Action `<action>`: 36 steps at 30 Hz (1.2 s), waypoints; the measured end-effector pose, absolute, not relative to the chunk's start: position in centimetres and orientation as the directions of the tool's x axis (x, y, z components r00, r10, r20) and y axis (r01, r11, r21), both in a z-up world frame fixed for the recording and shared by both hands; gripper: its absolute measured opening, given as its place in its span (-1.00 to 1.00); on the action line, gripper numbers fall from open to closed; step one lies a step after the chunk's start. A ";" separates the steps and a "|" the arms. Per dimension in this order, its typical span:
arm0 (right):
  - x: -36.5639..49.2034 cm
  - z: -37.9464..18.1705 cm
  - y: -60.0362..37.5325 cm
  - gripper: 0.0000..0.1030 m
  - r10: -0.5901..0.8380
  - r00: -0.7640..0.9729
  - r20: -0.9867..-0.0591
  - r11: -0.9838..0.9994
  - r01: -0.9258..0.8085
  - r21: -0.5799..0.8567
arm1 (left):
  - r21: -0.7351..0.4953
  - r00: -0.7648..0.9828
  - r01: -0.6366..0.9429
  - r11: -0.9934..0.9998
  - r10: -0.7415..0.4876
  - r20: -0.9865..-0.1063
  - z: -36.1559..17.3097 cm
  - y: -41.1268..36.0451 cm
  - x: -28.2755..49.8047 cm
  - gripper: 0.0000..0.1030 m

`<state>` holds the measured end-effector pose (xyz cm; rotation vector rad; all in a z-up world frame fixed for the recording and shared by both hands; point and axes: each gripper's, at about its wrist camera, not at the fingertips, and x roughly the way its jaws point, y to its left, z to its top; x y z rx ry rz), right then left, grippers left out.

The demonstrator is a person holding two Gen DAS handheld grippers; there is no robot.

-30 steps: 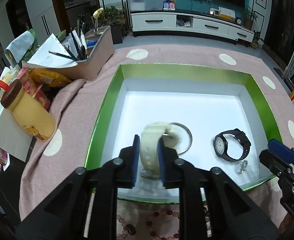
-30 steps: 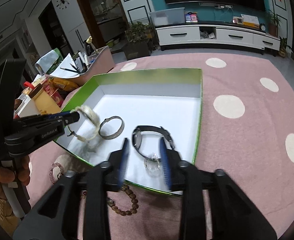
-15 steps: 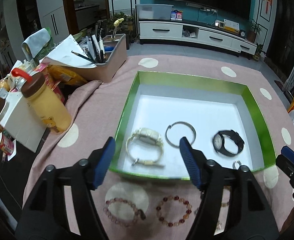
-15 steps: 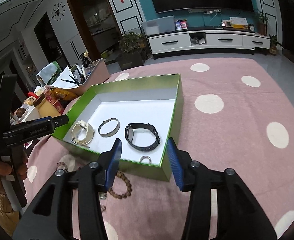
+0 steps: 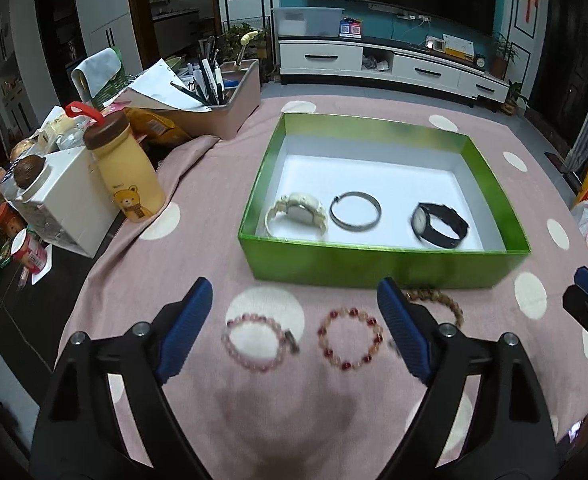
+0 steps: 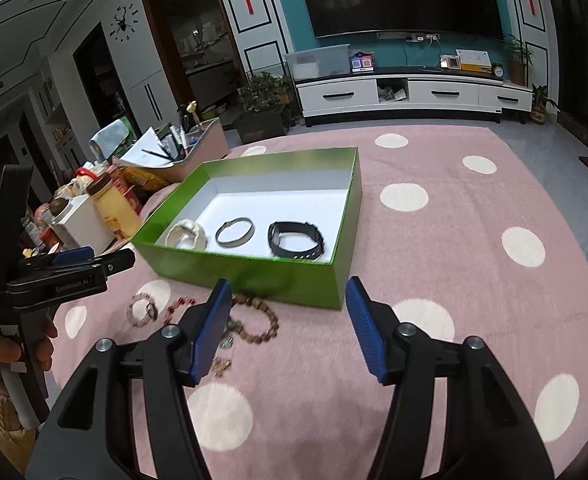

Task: Organize jewelry
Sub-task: 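Withdraw both open tools from the box back over the table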

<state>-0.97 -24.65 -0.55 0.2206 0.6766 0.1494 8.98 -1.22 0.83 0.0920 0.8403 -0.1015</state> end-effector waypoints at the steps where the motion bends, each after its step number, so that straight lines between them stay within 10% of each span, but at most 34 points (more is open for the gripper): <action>1: -1.3 -0.5 -24.5 0.16 0.210 0.771 -0.602 0.966 -0.068 0.249 | 0.044 0.665 0.130 0.991 -0.054 -0.745 0.9 -1.3 8.5 0.67; 36: -5.7 -0.9 -19.7 0.30 0.253 0.733 -0.632 0.965 -0.145 0.218 | -0.012 0.668 0.109 0.994 -0.082 -0.740 -0.6 3.6 1.2 0.78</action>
